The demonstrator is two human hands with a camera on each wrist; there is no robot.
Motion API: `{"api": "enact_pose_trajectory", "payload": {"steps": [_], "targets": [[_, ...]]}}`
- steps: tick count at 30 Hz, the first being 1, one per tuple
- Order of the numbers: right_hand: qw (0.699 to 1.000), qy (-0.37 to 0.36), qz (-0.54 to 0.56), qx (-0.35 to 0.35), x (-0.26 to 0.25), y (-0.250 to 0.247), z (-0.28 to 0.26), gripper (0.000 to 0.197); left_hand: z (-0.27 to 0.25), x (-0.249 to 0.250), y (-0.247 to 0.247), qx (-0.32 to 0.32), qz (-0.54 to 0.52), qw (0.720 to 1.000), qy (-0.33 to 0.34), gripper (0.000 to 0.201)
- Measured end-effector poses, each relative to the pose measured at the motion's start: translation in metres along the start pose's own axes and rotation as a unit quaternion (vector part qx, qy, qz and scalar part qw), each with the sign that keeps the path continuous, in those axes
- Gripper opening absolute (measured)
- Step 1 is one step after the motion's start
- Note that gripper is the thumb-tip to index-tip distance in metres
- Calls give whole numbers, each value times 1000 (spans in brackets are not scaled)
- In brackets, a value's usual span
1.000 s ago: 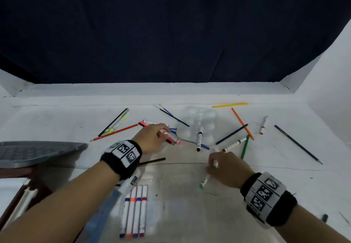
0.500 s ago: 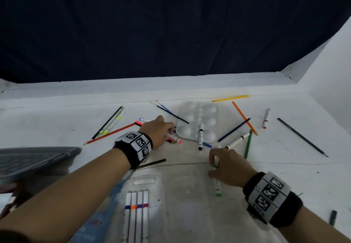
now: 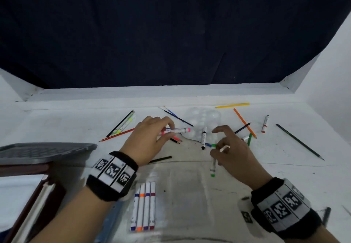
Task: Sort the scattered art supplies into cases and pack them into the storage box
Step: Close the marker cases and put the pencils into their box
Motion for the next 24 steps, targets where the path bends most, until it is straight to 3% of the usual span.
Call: {"api": "enact_pose_trajectory", "payload": {"steps": [4,10,12,15,20,24], "targets": [[999,-9,24,-45,-7,24,-16,42,-65,3,-35,48,-168,982,-71,9],[991,6,39,-131,-1,78,-34,39,-140,-21,-10,62,-339,919,-189,12],[984,14,32,-175,1,99,-41,40,-154,-29,9,28,-346,912,-218,21],[975,22,16,-221,1,123,-47,41,-160,-29,33,-45,-331,914,-233,15],[969,52,15,-240,7,141,-42,39,-145,-31,51,-94,-267,925,-252,35],[964,82,23,-253,15,147,-37,38,-134,-32,66,-154,-216,936,-230,36]]}}
Point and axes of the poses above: each hand's wrist, its own z-axis towards the middle knuckle, its own y-axis out of the palm, x = y × z, the point moved 9 cm from there along z, towards the middle knuckle, and after that the axes turned 9 degrees about z, right-handed, at the moved point
